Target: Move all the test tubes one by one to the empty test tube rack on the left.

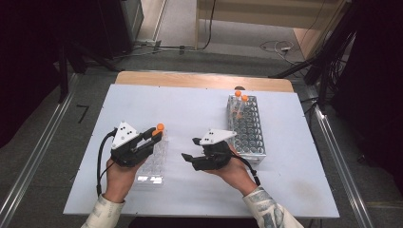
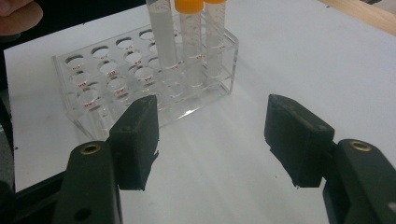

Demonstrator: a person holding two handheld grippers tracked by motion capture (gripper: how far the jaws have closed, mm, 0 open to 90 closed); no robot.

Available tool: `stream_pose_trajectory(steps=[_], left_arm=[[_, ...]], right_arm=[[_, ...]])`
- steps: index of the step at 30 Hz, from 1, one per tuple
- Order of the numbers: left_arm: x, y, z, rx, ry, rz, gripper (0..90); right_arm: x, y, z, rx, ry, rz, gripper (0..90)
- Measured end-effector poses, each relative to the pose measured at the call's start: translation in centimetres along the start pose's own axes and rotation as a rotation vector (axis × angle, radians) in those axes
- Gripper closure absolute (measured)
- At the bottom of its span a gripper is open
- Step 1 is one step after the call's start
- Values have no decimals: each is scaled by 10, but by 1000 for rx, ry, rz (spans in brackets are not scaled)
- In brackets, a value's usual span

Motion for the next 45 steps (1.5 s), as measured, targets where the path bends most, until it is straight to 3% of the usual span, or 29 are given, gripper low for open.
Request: stream_pose_trajectory(steps=[20, 24, 28, 35, 40, 45], left_arm=[[2, -2, -1, 3, -11, 10, 629], [3, -1, 0, 11, -24, 17, 561], [3, 0, 0, 10, -38, 24, 425], [2, 1, 1, 27, -21, 50, 246], [0, 2, 2, 26, -33, 60, 236], [-1, 2, 2, 34, -33, 63, 236]], right_arm=[[0, 0, 0, 2, -1, 5, 341], [2, 1, 2, 11, -14, -4, 339], [8, 1, 7, 25, -38, -26, 316], [29, 1, 25, 65, -126, -67, 299], [53, -1, 42, 87, -221, -108, 299], [86, -5, 60, 113, -314, -180, 302]])
Point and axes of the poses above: each handheld gripper's, and its own axes: z roughly backward along the jaws, y roughly out of its top, x roughly to its right, the point moved 3 cm from there along -z, roughly forward along the jaws, and after that the axes turned 4 degrees about -x, right-handed, at the moved point
